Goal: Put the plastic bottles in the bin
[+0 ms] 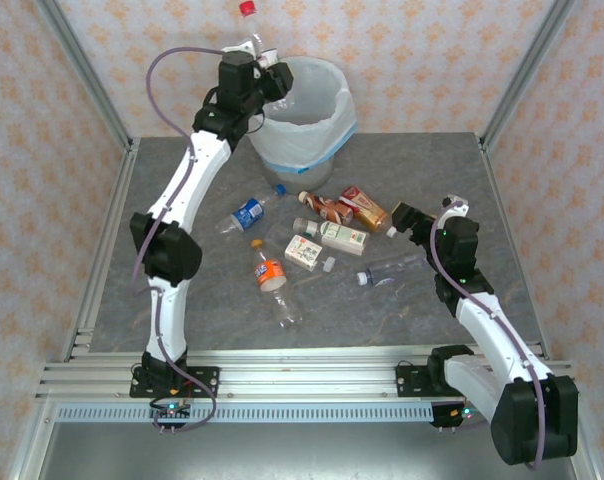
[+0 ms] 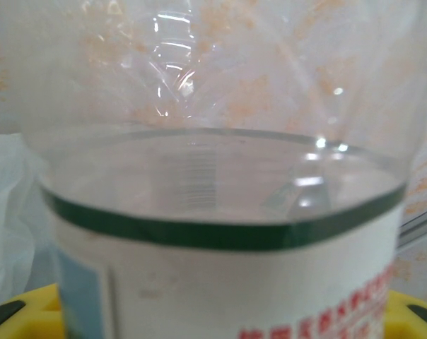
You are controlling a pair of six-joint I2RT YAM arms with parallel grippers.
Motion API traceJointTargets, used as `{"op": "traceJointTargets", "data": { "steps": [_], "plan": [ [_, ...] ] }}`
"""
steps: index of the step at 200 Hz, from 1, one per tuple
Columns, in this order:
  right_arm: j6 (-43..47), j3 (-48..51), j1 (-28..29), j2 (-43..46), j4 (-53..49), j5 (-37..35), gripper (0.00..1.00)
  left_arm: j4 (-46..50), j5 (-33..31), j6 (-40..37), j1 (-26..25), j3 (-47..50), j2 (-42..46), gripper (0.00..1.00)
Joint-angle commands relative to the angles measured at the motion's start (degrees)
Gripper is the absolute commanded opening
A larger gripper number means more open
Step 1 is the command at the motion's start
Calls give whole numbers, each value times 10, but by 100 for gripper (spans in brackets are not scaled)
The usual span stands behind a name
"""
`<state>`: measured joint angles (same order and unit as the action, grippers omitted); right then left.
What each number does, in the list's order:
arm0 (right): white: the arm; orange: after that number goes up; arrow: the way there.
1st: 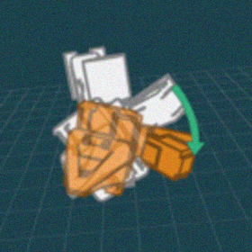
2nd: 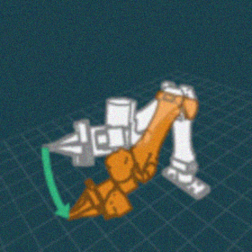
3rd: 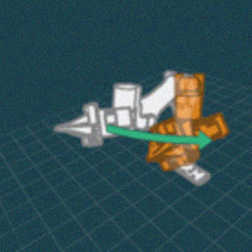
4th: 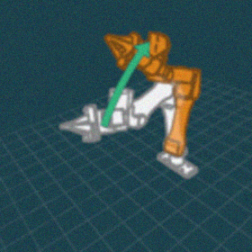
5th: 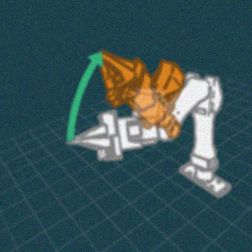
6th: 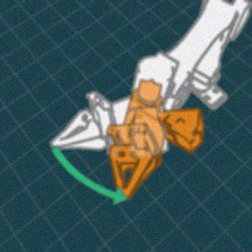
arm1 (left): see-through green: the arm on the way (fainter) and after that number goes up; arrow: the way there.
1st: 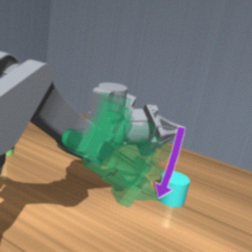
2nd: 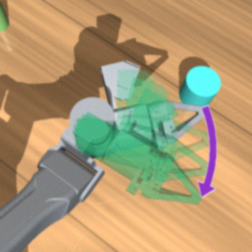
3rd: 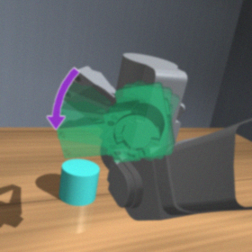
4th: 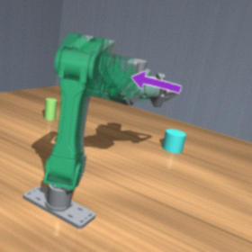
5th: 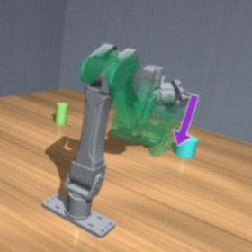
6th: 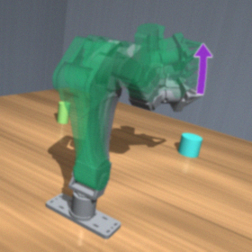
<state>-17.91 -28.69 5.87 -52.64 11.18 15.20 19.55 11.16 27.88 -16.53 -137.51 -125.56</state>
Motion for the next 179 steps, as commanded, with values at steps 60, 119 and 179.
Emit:
{"op": "traceJointTargets", "data": {
  "steps": [60,119,179],
  "plan": [
    [13,3,4,11,-13,-20,99,74,3,-47,-15,-67,-57,52],
    [11,3,4,1,-10,-19,99,158,37,-33,-19,-68,-41,54],
    [8,3,4,-1,-14,-19,99,177,30,-31,-22,-68,-54,60]
  ]
}}
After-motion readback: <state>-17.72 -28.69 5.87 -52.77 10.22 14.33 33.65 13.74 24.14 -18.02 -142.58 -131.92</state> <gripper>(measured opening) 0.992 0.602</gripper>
